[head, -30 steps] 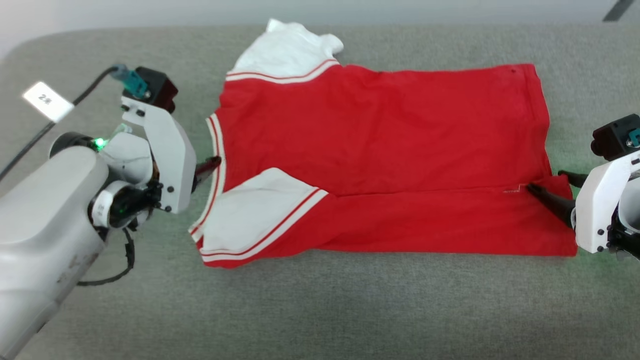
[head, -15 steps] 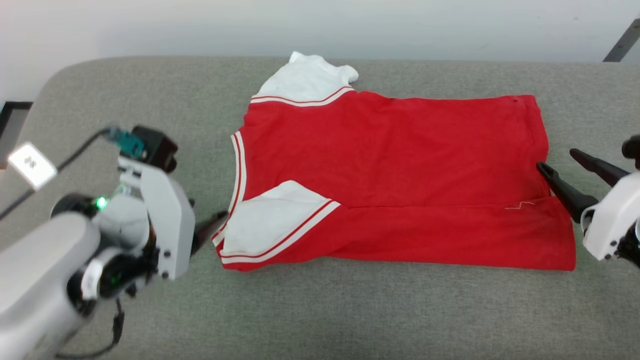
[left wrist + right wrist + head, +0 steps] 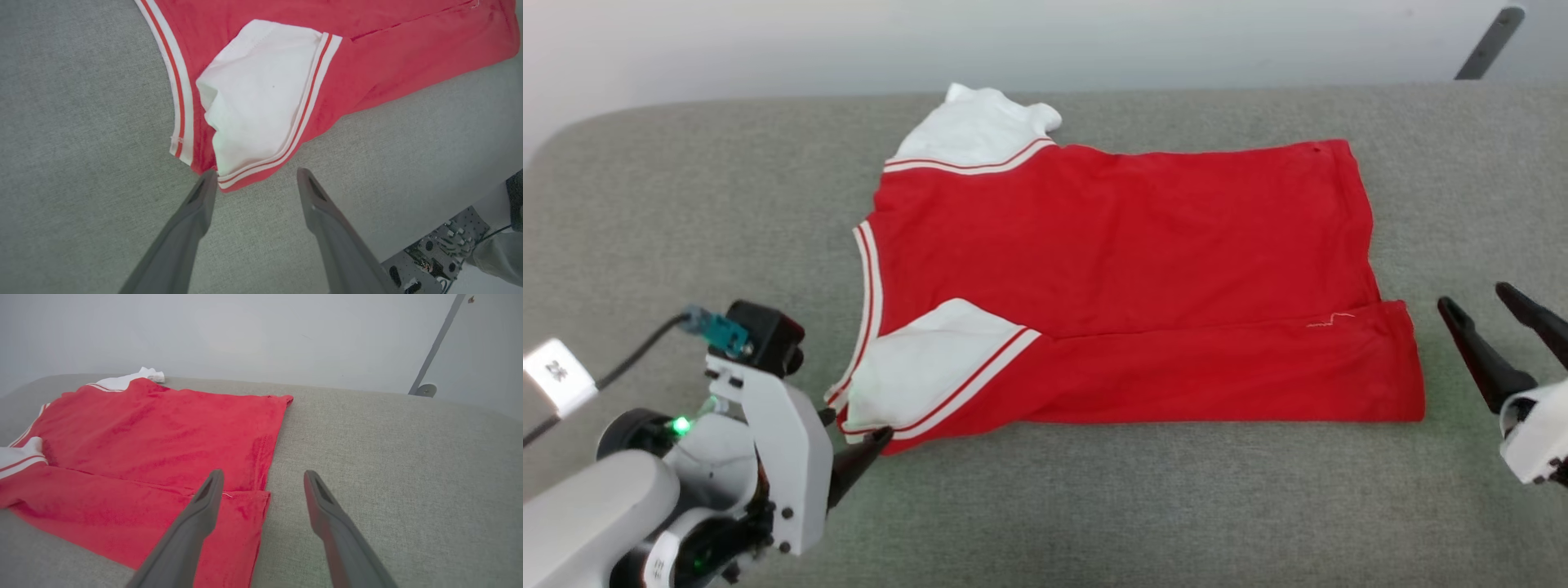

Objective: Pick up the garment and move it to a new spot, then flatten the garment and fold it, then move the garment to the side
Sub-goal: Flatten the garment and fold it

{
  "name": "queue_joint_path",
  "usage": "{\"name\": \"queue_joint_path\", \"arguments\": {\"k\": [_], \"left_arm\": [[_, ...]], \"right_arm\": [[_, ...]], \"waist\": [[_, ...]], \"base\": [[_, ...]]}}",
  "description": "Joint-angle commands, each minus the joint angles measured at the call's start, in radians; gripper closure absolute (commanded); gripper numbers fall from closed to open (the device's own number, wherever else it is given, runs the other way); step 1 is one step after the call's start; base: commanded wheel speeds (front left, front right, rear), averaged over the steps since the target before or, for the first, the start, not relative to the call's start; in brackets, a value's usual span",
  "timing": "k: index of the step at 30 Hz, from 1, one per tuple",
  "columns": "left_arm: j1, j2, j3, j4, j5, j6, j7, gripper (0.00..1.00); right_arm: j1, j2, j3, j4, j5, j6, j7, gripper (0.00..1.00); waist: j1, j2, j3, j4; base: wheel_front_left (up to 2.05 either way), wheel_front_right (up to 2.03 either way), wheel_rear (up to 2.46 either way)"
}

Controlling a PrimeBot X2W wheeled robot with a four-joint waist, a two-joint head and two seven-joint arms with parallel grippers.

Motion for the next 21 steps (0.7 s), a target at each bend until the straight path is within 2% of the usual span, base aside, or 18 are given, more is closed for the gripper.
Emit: {"name": "queue_joint_path", "arguments": {"k": [1,7,11,14,21], "left_arm": [[0.012,0.006,-0.004,0.005,0.013,0.001,-0.005,0.0],[0.024,-0.013,-0.03,0.078,0.053,-0.012,-0.031,0.0],[0.017,-0.054,-0.036,0.156,0.056,-0.044,-0.055,0.0],[-0.003,-0.086,-0.032,0.219,0.066,-0.072,-0.079,0.0],[-0.013,-0.15,-0.051,0.361,0.042,-0.117,-0.056,0.0]], "right_arm": [[0.021,0.012,-0.022,-0.012,-0.01,-0.001,0.003,0.0],[0.129,0.094,-0.161,-0.128,-0.08,-0.001,0.068,0.0],[0.172,0.141,-0.223,-0.206,-0.122,-0.001,0.117,0.0],[0.19,0.164,-0.253,-0.249,-0.146,-0.001,0.157,0.0],[0.22,0.192,-0.27,-0.305,-0.146,-0.001,0.27,0.0]], "waist": [[0.0,0.0,0.011,-0.01],[0.0,0.0,0.037,-0.034],[0.0,0.0,0.06,-0.045],[0.0,0.0,0.075,-0.051],[0.0,0.0,0.096,-0.054]], "base": [[0.0,0.0,0.0],[0.0,0.0,0.0],[0.0,0.0,0.0],[0.0,0.0,0.0],[0.0,0.0,0.0]]}}
